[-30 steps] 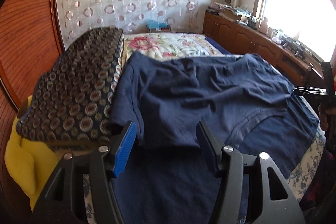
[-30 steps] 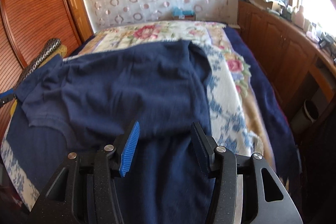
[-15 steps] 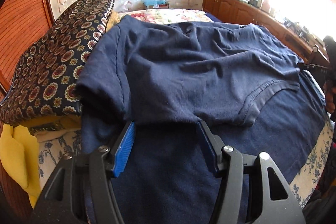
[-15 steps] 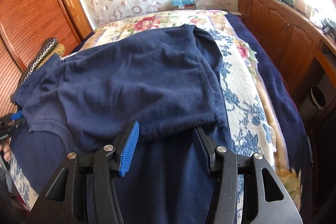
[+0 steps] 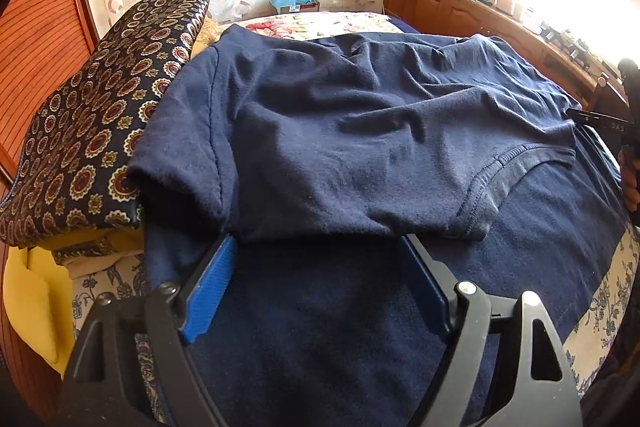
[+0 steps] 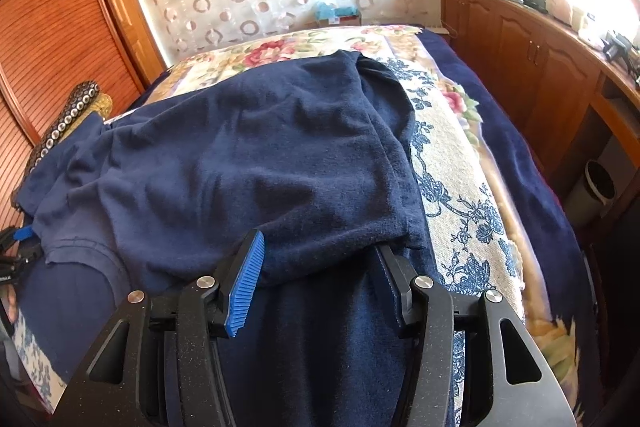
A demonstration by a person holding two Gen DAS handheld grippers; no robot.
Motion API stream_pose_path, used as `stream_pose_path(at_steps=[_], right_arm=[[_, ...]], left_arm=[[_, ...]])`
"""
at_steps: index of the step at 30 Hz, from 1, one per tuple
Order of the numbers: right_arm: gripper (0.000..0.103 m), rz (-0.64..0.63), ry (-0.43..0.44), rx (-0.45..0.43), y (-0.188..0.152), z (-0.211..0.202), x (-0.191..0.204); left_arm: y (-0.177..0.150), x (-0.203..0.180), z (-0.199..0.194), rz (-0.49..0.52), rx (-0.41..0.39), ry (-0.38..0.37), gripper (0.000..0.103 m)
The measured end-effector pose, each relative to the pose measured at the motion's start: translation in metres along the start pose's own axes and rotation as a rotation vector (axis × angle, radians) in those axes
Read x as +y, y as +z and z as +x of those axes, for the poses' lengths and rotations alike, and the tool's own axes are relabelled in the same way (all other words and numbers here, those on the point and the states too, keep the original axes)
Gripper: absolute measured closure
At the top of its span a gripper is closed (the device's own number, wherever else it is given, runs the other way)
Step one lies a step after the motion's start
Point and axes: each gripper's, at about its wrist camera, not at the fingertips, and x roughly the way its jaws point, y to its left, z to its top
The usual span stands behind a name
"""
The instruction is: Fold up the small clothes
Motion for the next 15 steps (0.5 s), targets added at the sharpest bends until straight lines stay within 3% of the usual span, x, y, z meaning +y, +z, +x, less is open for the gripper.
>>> stream_pose_path(at_steps=[3,9,14,15], right_arm=[[0.050,-0.017,-0.021,0.004,0.001,0.001,0.003],[0.049,-0.040,-0.048,0.010,0.001,0.003,0.008],[0.048,-0.067,-0.080,0.016,0.000,0.005,0.013],[0.048,-0.075,-0.088,0.018,0.000,0.005,0.014]], left_arm=[[-0.003,0.003,-0.007,-0.002,0.000,0.009,0.021],[-0.011,0.027,-0.042,-0.132,-0.104,-0.031,0.021],[-0.009,0.044,-0.049,-0.194,-0.147,-0.015,0.032],[-0.008,0.047,-0.049,-0.206,-0.153,-0.009,0.039]])
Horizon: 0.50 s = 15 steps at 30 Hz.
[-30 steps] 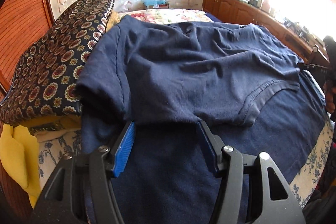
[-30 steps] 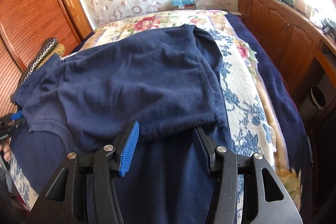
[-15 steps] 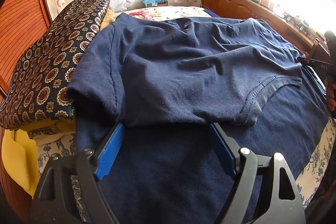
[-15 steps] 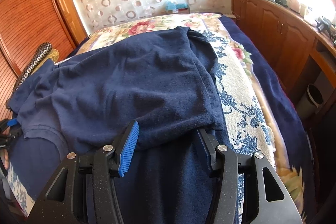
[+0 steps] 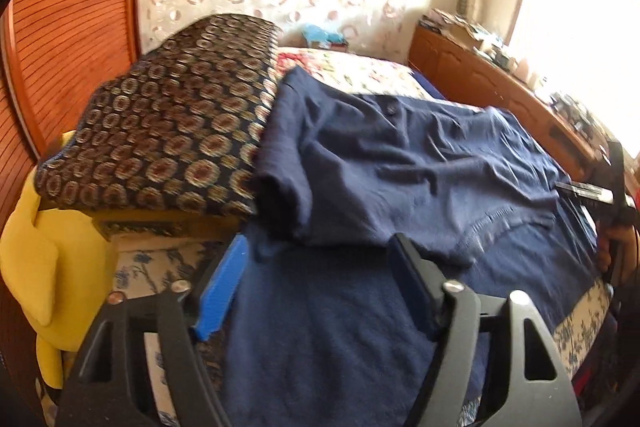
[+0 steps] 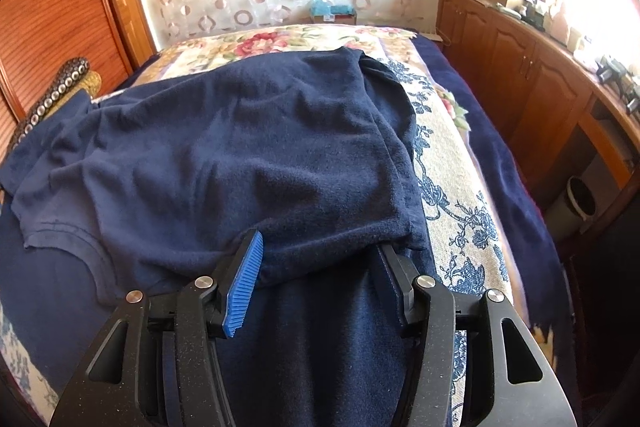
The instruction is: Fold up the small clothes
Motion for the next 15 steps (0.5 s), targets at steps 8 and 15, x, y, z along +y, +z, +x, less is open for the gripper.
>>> stream_pose_path(at_steps=[8,15], right_arm=[[0.048,-0.020,-0.025,0.004,0.000,0.001,0.003],[0.048,-0.021,-0.027,0.004,0.000,0.002,0.003]], left_arm=[[0.012,0.009,0.004,-0.023,-0.033,0.042,0.066],[0.004,0.008,0.006,-0.015,-0.017,0.048,0.074]])
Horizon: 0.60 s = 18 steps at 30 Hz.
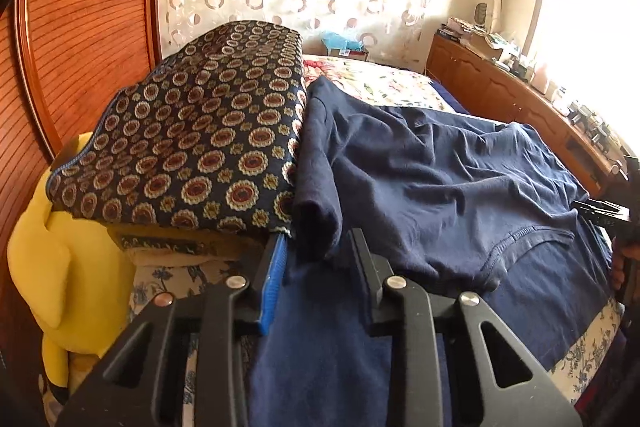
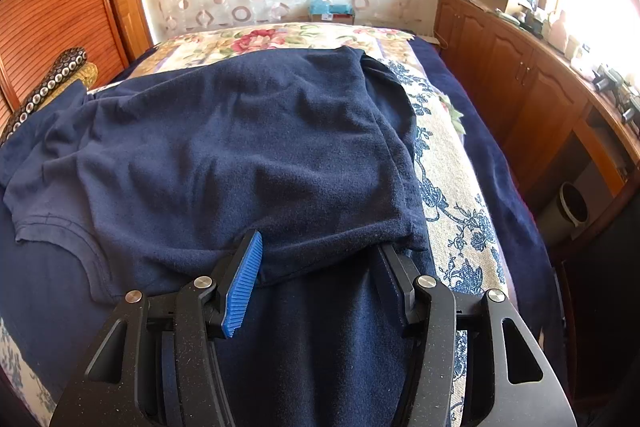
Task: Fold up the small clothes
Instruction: 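Grasp the folded shirt edge with both tools and lift it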
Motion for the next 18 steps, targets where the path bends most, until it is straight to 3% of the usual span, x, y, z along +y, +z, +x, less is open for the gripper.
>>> stream_pose_path(at_steps=[6,12,13,15,17,18], right_arm=[[0.047,-0.003,-0.004,0.000,0.000,0.000,0.001],[0.047,-0.003,-0.005,0.000,0.000,0.000,0.001],[0.047,-0.003,-0.005,0.000,0.000,0.000,0.000],[0.048,-0.003,-0.006,0.000,0.000,0.000,0.001],[0.053,-0.003,-0.009,-0.003,0.000,0.000,0.000],[0.065,0.004,-0.024,-0.008,0.000,-0.001,-0.001]], left_arm=[[-0.005,-0.007,0.005,0.005,0.019,-0.025,0.074],[0.010,-0.013,0.019,0.011,0.026,-0.003,0.074],[0.011,-0.015,0.021,0.018,0.026,-0.004,0.080],[0.013,-0.019,0.025,0.034,0.028,-0.018,0.103],[0.014,-0.021,0.020,0.029,0.002,-0.016,0.103],[0.015,-0.023,0.016,0.033,-0.008,-0.017,0.103]])
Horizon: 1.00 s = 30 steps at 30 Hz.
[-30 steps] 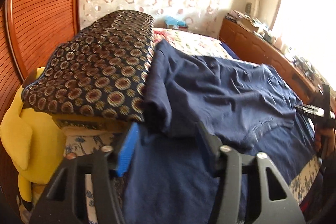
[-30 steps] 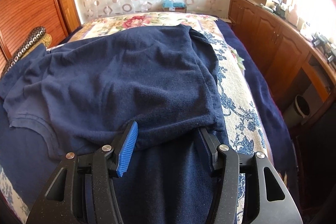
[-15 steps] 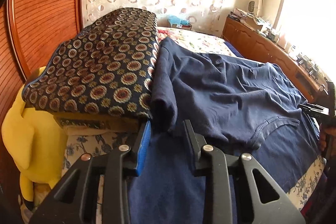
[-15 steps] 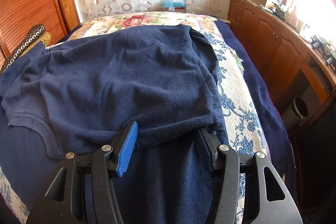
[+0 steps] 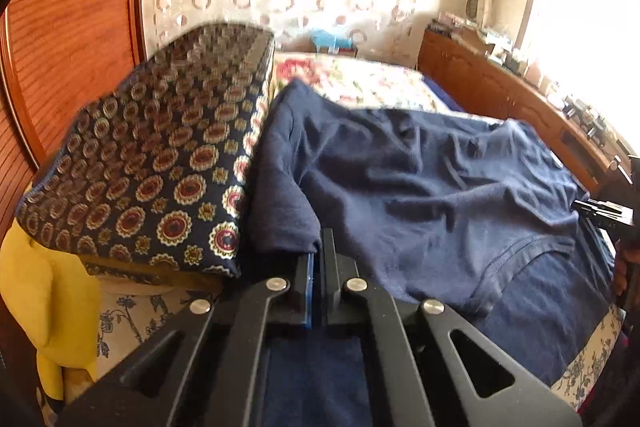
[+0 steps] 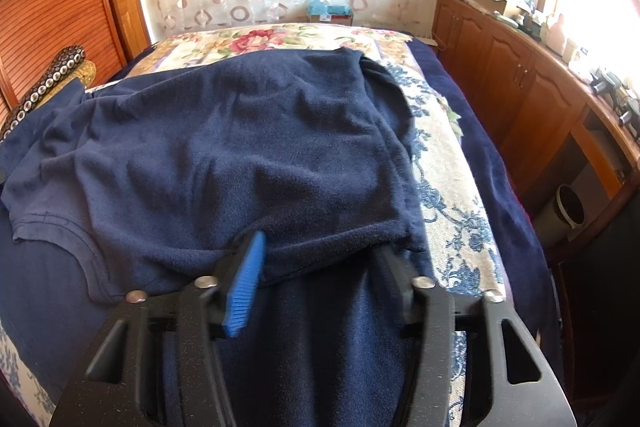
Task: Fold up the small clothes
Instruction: 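Grasp the folded shirt edge with both tools and lift it, then fold the lifted edge over the shirt and open both tools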
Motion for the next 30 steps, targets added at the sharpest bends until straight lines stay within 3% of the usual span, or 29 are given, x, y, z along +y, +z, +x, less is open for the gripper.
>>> stream_pose_path(at_steps=[3,5,13,19,26,30], right_arm=[[0.096,0.028,0.030,-0.003,0.001,-0.001,-0.005],[0.101,0.028,0.048,-0.018,0.002,-0.004,-0.005],[0.103,0.005,0.087,-0.189,0.021,-0.063,-0.002],[0.103,-0.006,0.107,-0.252,0.015,-0.105,-0.010],[0.103,0.010,0.130,-0.271,-0.007,-0.143,-0.027],[0.103,0.007,0.110,-0.237,-0.030,-0.140,-0.031]], left_arm=[[0.003,-0.007,-0.017,0.009,-0.049,-0.014,0.103],[0.005,-0.010,-0.030,0.015,-0.077,-0.024,0.103],[0.008,-0.012,-0.078,0.001,-0.165,-0.065,0.103],[-0.007,-0.002,-0.101,-0.020,-0.189,-0.074,0.103],[-0.026,0.016,-0.112,-0.059,-0.177,-0.080,0.103],[-0.044,0.025,-0.105,-0.078,-0.135,-0.053,0.103]])
